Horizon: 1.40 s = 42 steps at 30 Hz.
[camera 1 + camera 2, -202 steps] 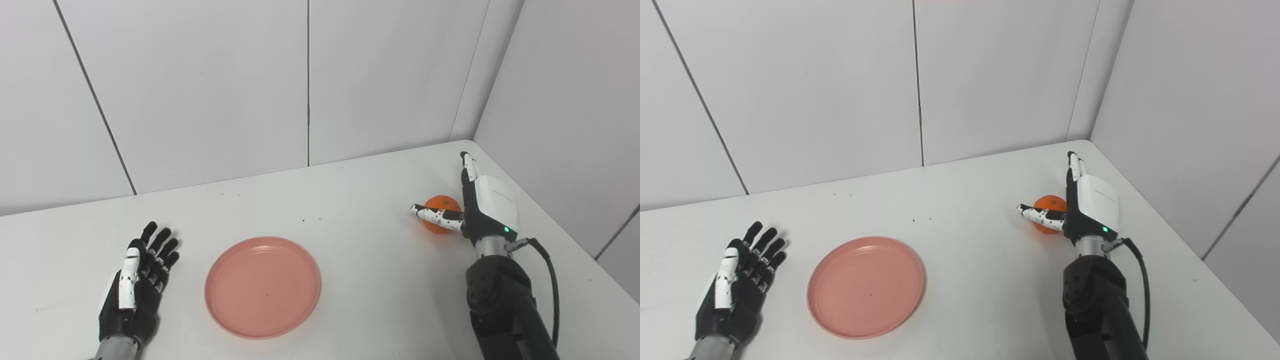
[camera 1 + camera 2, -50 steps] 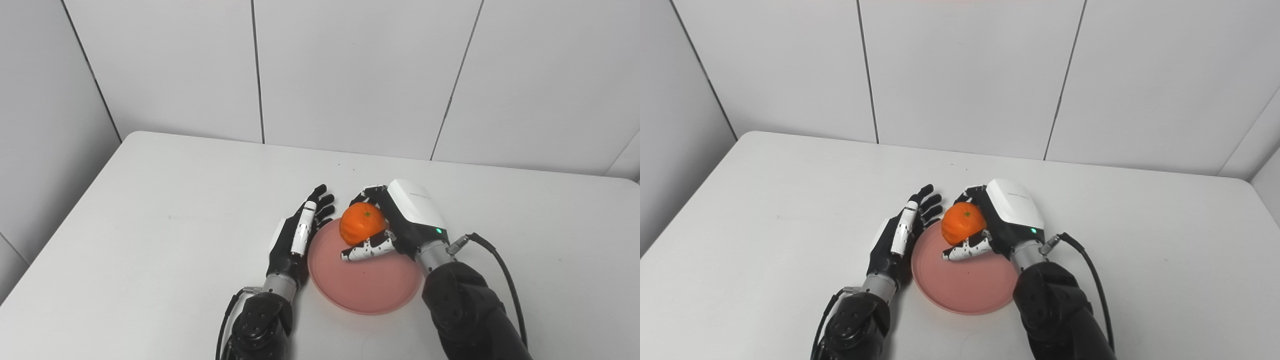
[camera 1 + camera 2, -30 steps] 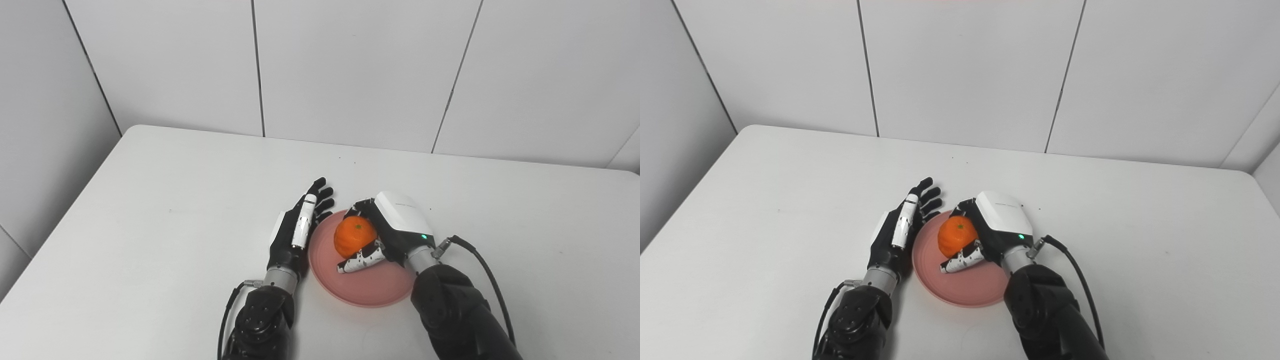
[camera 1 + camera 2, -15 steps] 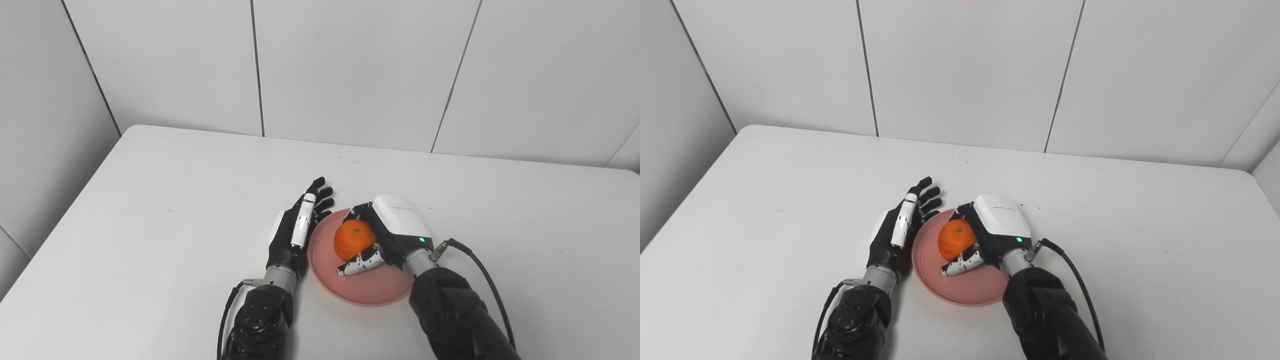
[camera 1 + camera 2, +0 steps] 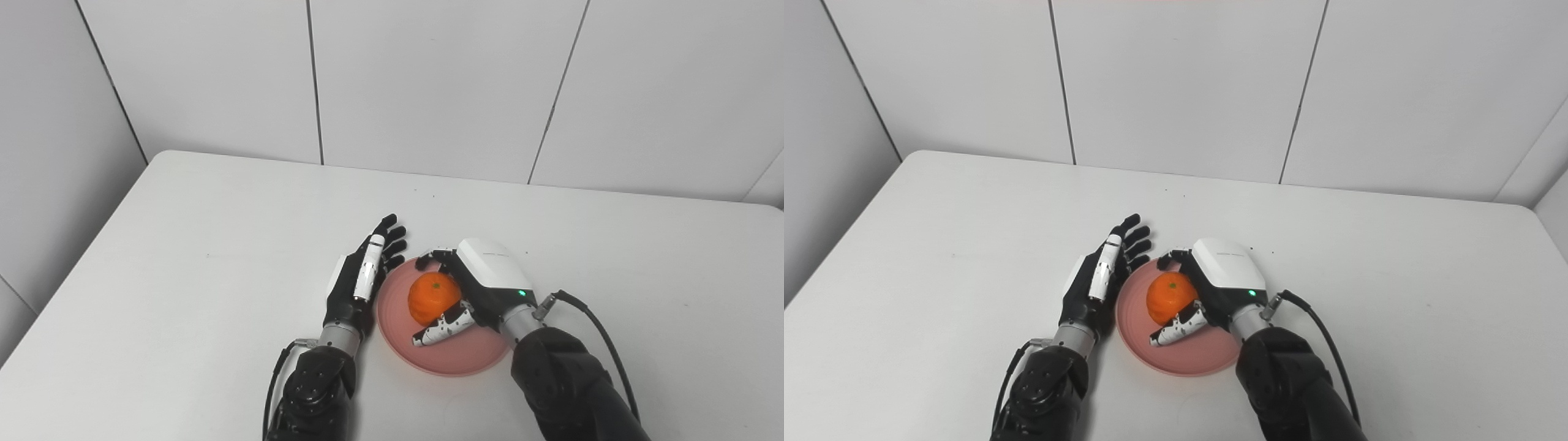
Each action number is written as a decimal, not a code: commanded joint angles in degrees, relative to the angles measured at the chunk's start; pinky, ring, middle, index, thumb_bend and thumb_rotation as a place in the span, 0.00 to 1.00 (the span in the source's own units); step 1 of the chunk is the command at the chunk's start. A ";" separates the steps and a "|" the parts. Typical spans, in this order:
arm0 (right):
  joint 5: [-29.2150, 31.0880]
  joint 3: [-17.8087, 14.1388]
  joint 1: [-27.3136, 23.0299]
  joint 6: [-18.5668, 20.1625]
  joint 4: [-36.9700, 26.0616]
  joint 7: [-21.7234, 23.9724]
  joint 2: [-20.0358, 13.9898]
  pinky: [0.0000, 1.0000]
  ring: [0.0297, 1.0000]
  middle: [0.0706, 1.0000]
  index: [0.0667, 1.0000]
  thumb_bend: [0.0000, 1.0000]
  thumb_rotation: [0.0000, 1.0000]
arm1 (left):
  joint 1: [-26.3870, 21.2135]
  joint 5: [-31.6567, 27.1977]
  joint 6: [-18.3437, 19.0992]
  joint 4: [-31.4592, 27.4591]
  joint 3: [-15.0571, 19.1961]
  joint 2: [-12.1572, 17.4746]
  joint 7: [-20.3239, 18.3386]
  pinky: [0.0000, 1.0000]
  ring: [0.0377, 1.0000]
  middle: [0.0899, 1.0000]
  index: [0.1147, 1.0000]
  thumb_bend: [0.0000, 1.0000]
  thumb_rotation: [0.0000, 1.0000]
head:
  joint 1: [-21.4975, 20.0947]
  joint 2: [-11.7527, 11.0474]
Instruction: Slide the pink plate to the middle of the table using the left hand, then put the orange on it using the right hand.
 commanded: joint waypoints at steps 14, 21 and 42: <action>3.09 -2.86 -2.84 -1.07 -5.00 7.42 -2.69 0.85 0.92 0.94 0.95 1.00 0.48 | -0.81 -0.80 -1.59 -1.06 0.31 -0.15 -1.02 0.90 0.90 0.89 0.86 0.35 1.00 | -0.38 -0.15; 3.48 -3.45 -3.15 -2.89 -4.94 5.80 -3.90 0.83 0.90 0.92 0.94 1.00 0.48 | -0.67 -0.97 -2.30 -0.97 0.29 0.01 -1.14 0.89 0.89 0.88 0.86 0.35 1.00 | -0.64 -0.29; 13.70 -17.75 -1.18 -2.68 -14.03 -1.40 -5.75 0.83 0.93 0.99 1.00 1.00 0.54 | -0.44 -2.00 -2.77 -0.79 0.95 0.62 -2.13 0.90 0.89 0.89 0.88 0.35 1.00 | -3.75 -1.17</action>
